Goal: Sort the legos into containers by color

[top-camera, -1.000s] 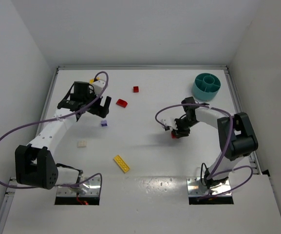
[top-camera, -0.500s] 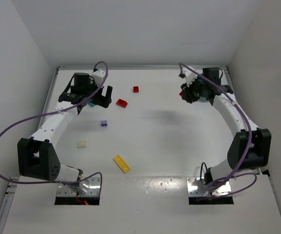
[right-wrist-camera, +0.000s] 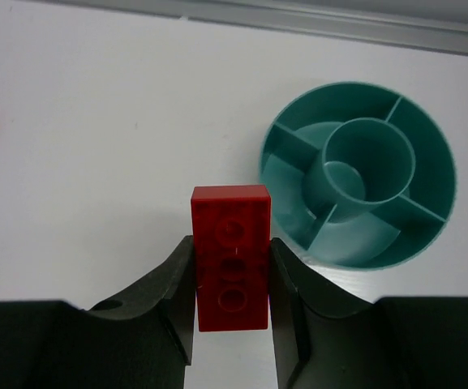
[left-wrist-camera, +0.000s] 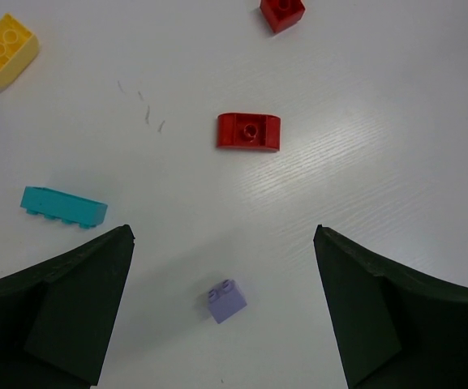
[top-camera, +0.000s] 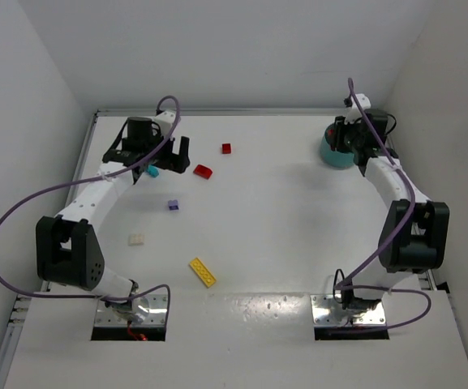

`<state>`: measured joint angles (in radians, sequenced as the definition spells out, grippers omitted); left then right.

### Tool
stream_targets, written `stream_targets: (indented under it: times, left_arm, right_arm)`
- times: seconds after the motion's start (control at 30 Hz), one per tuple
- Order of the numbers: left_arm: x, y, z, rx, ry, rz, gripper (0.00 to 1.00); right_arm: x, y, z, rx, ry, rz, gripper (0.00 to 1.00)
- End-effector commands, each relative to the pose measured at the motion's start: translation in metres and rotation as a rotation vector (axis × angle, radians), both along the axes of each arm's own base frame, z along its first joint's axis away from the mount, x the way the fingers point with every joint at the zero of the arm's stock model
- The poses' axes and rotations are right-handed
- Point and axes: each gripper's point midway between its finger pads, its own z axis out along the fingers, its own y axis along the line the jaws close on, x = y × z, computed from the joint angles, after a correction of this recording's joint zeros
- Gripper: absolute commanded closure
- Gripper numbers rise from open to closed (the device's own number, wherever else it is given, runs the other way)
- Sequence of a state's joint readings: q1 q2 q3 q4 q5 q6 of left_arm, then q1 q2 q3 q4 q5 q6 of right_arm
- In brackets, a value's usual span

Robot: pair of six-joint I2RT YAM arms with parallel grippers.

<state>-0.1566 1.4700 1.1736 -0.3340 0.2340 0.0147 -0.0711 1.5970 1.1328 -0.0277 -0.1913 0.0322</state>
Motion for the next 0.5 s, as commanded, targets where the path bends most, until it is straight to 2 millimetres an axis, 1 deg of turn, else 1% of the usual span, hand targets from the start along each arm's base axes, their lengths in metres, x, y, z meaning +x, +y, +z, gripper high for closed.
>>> stream_targets:
  times: [0.0, 0.03, 0.07, 0.1, 0.17, 0.2, 0.23, 0.27, 0.3, 0.33, 0.37, 0.4, 0.43, 0.47]
  left_arm:
    - [0.015, -0.005, 0.029, -0.047, -0.08, 0.003, 0.0]
    - [0.015, -0.005, 0.029, -0.054, -0.077, 0.008, 0.0]
    - [0.015, -0.005, 0.029, -0.054, -0.077, 0.008, 0.0]
    - [0.016, -0.002, 0.029, -0.054, -0.077, 0.017, 0.0]
    - [0.016, -0.002, 0.029, -0.061, -0.074, 0.022, 0.0]
    - [0.017, -0.002, 0.033, -0.062, -0.083, 0.022, 0.0]
    - [0.017, -0.002, 0.033, -0.062, -0.083, 0.022, 0.0]
    - [0.018, -0.004, 0.029, -0.067, -0.071, 0.013, 0.0]
    - [0.02, -0.004, 0.034, -0.068, -0.083, 0.013, 0.0]
    - [0.021, -0.004, 0.03, -0.067, -0.073, 0.013, 0.0]
    - [0.023, -0.005, 0.035, -0.069, -0.085, 0.012, 0.0]
    - [0.023, -0.005, 0.035, -0.069, -0.085, 0.012, 0.0]
    - [0.024, -0.005, 0.04, -0.07, -0.095, 0.012, 0.0]
    - [0.026, -0.001, 0.036, -0.068, -0.087, 0.022, 0.0]
  right_arm:
    - [0.031, -0.017, 0.029, 0.064, -0.169, -0.09, 1.0]
    - [0.032, -0.016, 0.025, 0.073, -0.172, -0.094, 1.0]
    - [0.036, -0.021, 0.026, 0.083, -0.185, -0.107, 1.0]
    - [0.041, -0.023, 0.023, 0.089, -0.196, -0.119, 1.0]
    - [0.05, -0.029, 0.025, 0.107, -0.211, -0.146, 1.0]
    - [0.056, -0.035, 0.024, 0.114, -0.221, -0.159, 1.0]
    - [0.058, -0.036, 0.021, 0.119, -0.222, -0.171, 1.0]
    - [0.06, -0.036, 0.02, 0.129, -0.225, -0.175, 1.0]
    - [0.065, -0.044, 0.026, 0.123, -0.255, -0.192, 1.0]
    - [0.068, -0.045, 0.018, 0.124, -0.245, -0.193, 1.0]
    - [0.071, -0.047, 0.019, 0.128, -0.254, -0.205, 1.0]
    - [0.074, -0.047, 0.018, 0.128, -0.263, -0.205, 1.0]
    - [0.074, -0.052, 0.02, 0.126, -0.273, -0.213, 1.0]
    - [0.078, -0.053, 0.022, 0.126, -0.282, -0.212, 1.0]
